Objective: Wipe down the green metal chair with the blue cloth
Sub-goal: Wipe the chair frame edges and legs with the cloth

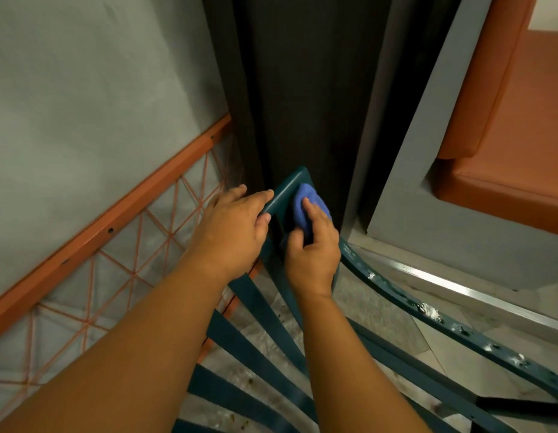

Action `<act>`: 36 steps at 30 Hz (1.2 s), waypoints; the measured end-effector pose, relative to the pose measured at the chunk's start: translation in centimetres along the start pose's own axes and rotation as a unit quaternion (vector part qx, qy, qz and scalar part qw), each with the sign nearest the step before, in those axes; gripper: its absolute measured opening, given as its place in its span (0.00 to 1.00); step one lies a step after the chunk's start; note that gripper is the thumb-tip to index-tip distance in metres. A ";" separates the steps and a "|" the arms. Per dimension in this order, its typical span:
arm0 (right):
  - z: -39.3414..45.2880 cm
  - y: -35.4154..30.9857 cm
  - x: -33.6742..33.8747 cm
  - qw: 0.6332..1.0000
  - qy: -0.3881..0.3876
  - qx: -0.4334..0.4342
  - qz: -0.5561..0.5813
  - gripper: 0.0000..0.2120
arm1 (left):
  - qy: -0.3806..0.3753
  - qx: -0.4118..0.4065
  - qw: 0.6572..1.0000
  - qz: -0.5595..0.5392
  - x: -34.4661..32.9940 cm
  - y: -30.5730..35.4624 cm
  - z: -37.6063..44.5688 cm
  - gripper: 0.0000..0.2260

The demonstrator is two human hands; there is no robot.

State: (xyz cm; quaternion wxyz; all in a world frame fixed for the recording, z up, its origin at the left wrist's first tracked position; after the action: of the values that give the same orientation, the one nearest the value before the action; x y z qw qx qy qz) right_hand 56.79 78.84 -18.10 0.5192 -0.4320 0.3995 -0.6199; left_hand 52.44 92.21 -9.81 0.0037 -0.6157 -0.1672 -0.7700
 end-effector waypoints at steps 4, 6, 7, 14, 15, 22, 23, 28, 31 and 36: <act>-0.3 1.3 -1.3 0.981 -0.043 -0.160 0.098 0.21 | -0.011 0.009 1.000 0.012 -0.3 -0.2 0.1 0.20; 0.9 1.8 -2.2 0.960 -0.063 -0.234 0.139 0.19 | -0.010 0.004 1.000 0.018 -0.3 -0.1 0.1 0.20; 1.6 1.7 -2.7 0.958 -0.085 -0.247 0.122 0.18 | -0.010 0.004 1.000 0.020 -0.3 -0.1 0.0 0.20; 2.6 0.7 -2.7 0.945 -0.201 -0.251 -0.059 0.16 | -0.013 -0.003 1.000 0.019 0.0 0.2 -0.1 0.20; 2.7 0.9 -1.7 0.946 -0.178 -0.262 -0.075 0.14 | -0.014 -0.003 1.000 0.018 0.0 0.2 -0.1 0.20; 4.2 -3.4 1.0 0.998 0.011 -0.043 -0.040 0.21 | -0.023 -0.012 0.999 0.021 -0.2 0.3 -0.1 0.20; 4.4 -3.9 -0.6 0.997 -0.045 -0.004 -0.058 0.22 | -0.024 -0.014 0.999 0.023 -0.2 0.3 0.0 0.20; 3.3 0.1 -1.5 0.984 -0.082 0.007 -0.161 0.25 | -0.018 -0.013 0.999 0.028 -0.1 0.3 -0.1 0.20; 2.8 5.4 1.3 0.949 -0.068 -0.166 -0.261 0.25 | -0.018 -0.014 0.999 0.031 -0.1 0.4 -0.2 0.20; 4.6 2.5 -0.9 0.983 -0.104 -0.098 -0.116 0.23 | -0.011 -0.022 0.998 0.064 -0.2 0.7 -0.2 0.20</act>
State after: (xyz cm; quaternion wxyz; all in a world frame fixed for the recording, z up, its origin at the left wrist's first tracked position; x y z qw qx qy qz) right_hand 61.99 79.14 -19.13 0.4374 -0.5861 0.3499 -0.5854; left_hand 52.47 91.49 -9.81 0.0373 -0.6333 -0.1105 -0.7650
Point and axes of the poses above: each hand's wrist, its own z-axis towards the middle knuckle, its own x-axis out of the back of the hand, y = z × x, the point moved 9 cm from there along z, towards the middle knuckle, and after that the axes turned 2 degrees about x, right-handed, at the moved point
